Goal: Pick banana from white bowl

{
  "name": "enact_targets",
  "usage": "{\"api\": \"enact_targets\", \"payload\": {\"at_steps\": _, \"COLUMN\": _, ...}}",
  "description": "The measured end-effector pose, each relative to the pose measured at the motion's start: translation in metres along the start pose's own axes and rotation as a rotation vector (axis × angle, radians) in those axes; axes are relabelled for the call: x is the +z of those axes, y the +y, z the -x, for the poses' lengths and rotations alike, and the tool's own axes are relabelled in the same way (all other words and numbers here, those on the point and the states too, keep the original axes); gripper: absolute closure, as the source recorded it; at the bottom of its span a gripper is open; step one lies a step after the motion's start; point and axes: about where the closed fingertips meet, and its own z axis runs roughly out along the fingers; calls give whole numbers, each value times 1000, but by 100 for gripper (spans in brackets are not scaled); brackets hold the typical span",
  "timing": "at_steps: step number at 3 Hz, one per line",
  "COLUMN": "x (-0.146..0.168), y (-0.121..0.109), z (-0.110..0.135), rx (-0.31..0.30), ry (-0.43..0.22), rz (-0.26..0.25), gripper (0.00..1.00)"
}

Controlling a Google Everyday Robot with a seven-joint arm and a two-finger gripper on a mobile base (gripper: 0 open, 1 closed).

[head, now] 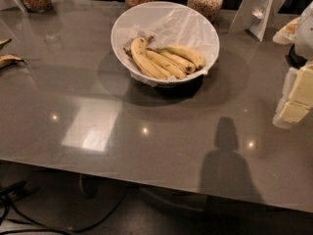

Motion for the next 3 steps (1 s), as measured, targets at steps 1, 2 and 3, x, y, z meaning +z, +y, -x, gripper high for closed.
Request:
{"api": "enact_targets", "payload": {"at_steps": 1, "x": 0, "y": 0, "z": 0, "rx": 0, "ry": 0, "rz": 0, "gripper": 0}}
{"api": "enact_targets", "payload": {"at_steps": 2, "x": 13, "y": -11, "z": 22, "rx": 0, "ry": -67, "rz": -25, "gripper": 0}}
{"api": "enact_targets", "payload": {"at_steps": 3, "x": 47, "y": -33, "z": 73, "rx": 11, "ry": -192, "rz": -44, "gripper": 0}}
